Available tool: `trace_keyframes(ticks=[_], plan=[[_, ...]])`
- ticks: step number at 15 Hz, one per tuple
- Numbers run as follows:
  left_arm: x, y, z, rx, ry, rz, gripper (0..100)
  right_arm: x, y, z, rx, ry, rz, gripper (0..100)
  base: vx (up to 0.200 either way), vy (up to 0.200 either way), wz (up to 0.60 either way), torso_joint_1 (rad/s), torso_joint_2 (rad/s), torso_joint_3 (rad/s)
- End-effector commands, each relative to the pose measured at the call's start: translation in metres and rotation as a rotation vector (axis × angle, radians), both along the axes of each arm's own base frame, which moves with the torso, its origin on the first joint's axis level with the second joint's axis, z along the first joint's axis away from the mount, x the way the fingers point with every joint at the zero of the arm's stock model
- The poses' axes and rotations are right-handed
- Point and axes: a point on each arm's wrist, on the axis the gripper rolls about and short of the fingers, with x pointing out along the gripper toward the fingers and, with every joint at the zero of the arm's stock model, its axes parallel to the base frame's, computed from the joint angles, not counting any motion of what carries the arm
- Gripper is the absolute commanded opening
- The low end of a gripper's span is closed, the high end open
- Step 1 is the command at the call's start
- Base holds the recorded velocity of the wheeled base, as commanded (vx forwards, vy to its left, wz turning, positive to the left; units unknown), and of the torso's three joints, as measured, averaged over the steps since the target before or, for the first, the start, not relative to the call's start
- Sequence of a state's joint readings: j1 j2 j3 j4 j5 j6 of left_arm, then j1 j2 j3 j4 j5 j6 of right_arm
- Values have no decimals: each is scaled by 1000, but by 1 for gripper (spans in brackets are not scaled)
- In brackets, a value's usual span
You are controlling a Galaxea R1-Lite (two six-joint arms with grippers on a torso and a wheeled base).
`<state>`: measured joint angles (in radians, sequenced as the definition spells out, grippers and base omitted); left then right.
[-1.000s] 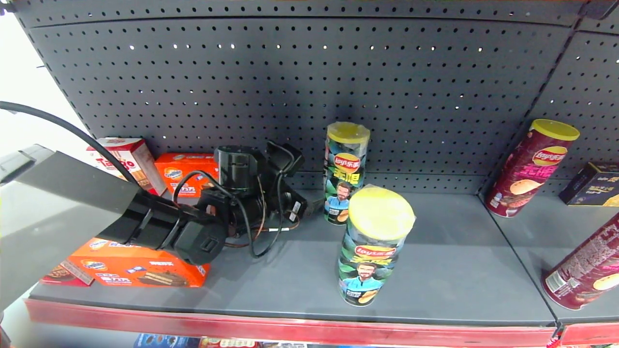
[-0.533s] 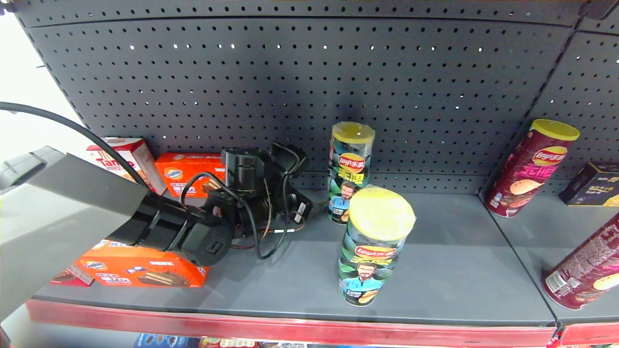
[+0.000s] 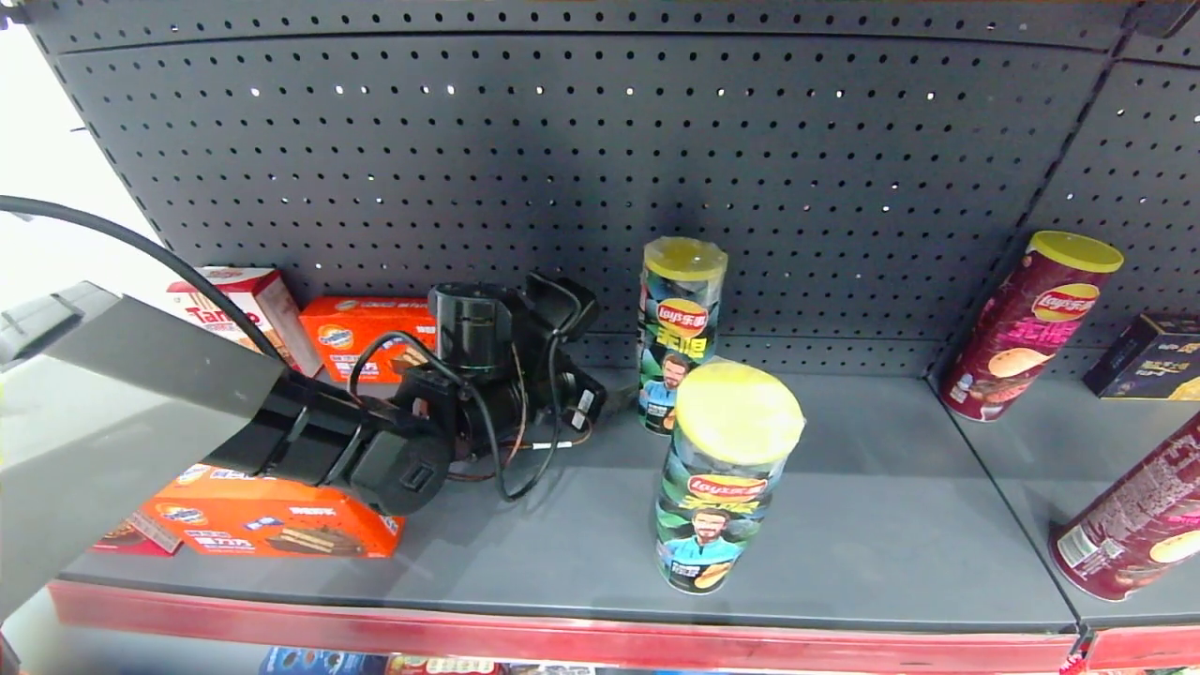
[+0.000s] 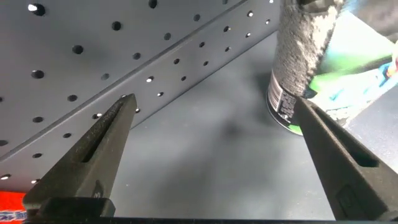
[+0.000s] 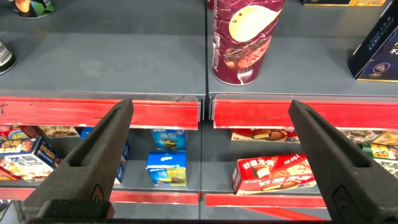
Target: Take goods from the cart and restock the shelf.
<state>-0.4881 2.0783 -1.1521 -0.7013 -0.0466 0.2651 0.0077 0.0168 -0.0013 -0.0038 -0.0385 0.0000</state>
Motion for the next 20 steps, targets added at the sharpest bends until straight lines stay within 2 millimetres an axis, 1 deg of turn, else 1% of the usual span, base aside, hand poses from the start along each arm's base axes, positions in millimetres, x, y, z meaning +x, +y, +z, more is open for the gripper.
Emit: trace_keyframes(ticks=[1, 2, 3, 4, 5, 6, 7, 8, 9, 10, 11, 12, 13, 14, 15, 16, 17, 18, 19, 20], plan=[[-11, 18, 35, -32, -73, 51, 100, 0, 0, 0, 0, 1, 0, 100, 0, 0, 0, 0, 0, 0], [-22, 23, 53, -65, -107, 64, 100, 0, 0, 0, 0, 1, 0, 100, 0, 0, 0, 0, 0, 0], [-23, 24, 55, -68, -110, 64, 100, 0, 0, 0, 0, 1, 0, 100, 0, 0, 0, 0, 0, 0], [-54, 43, 93, -124, -186, 116, 100, 0, 0, 0, 0, 1, 0, 100, 0, 0, 0, 0, 0, 0], [-69, 50, 101, -136, -202, 129, 100, 0, 0, 0, 0, 1, 0, 100, 0, 0, 0, 0, 0, 0], [-106, 63, 116, -161, -235, 141, 100, 0, 0, 0, 0, 1, 0, 100, 0, 0, 0, 0, 0, 0], [-122, 68, 120, -173, -250, 144, 100, 0, 0, 0, 0, 1, 0, 100, 0, 0, 0, 0, 0, 0], [-158, 92, 123, -226, -264, 170, 100, 0, 0, 0, 0, 1, 0, 100, 0, 0, 0, 0, 0, 0], [-189, 112, 119, -262, -270, 192, 100, 0, 0, 0, 0, 1, 0, 100, 0, 0, 0, 0, 0, 0], [-227, 132, 109, -277, -284, 202, 100, 0, 0, 0, 0, 1, 0, 100, 0, 0, 0, 0, 0, 0], [-253, 145, 100, -290, -300, 208, 100, 0, 0, 0, 0, 1, 0, 100, 0, 0, 0, 0, 0, 0], [-281, 162, 81, -307, -312, 260, 100, 0, 0, 0, 0, 1, 0, 100, 0, 0, 0, 0, 0, 0], [-302, 174, 60, -341, -291, 314, 100, 0, 0, 0, 0, 1, 0, 100, 0, 0, 0, 0, 0, 0], [-306, 176, 55, -348, -284, 324, 100, 0, 0, 0, 0, 1, 0, 100, 0, 0, 0, 0, 0, 0], [-325, 186, 31, -360, -257, 390, 100, 0, 0, 0, 0, 1, 0, 100, 0, 0, 0, 0, 0, 0], [-339, 192, 9, -344, -274, 488, 100, 0, 0, 0, 0, 2, 0, 100, 0, 0, 0, 0, 0, 0], [-348, 195, -17, -323, -262, 563, 100, 0, 0, 0, 0, 1, 0, 100, 0, 0, 0, 0, 0, 0], [-358, 195, -25, -323, -267, 563, 100, 0, 0, 0, 0, 1, 0, 100, 0, 0, 0, 0, 0, 0], [-364, 195, -31, -318, -254, 553, 100, 0, 0, 0, 0, 2, 0, 100, 0, 0, 0, 0, 0, 0], [-374, 193, -48, -297, -197, 539, 100, 0, 0, 0, 0, 2, 0, 100, 0, 0, 0, 0, 0, 0]])
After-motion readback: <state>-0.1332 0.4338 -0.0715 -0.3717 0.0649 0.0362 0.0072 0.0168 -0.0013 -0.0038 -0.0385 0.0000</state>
